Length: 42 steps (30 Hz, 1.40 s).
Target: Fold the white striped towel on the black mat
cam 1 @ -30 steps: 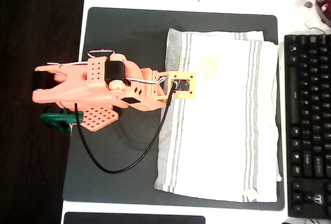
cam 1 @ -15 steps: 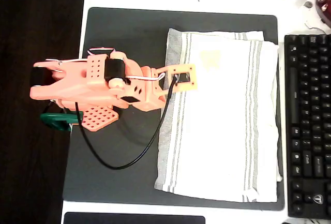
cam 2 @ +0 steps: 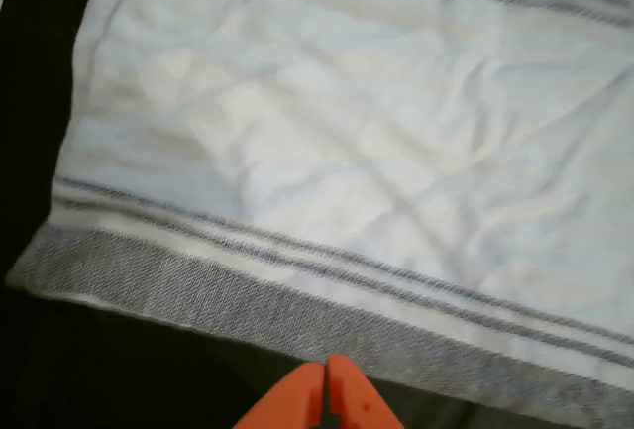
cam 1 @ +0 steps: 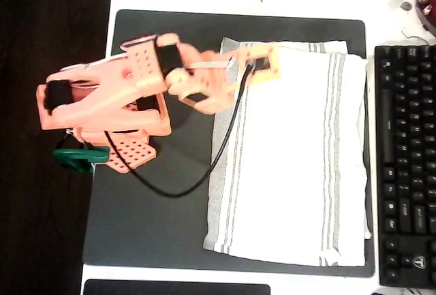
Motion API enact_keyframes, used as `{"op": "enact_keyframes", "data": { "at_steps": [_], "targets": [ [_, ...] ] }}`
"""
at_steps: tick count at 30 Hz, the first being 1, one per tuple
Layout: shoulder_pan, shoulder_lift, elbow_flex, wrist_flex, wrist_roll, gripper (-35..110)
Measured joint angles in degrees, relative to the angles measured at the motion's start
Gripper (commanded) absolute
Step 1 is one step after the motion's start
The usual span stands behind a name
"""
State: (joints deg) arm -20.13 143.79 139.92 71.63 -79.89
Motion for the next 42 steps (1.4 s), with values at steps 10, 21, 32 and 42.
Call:
{"op": "enact_keyframes", "data": {
  "at_steps": [10, 21, 32, 42],
  "targets": [
    [-10.63, -28.04, -17.75, -5.62, 12.66, 0],
    [-15.47, -54.49, -37.79, -8.26, 18.9, 1],
    [-16.7, -70.58, -51.94, -9.58, 20.92, 14],
    [-15.73, -79.37, -61.61, -7.03, 22.76, 17]
  ]
}}
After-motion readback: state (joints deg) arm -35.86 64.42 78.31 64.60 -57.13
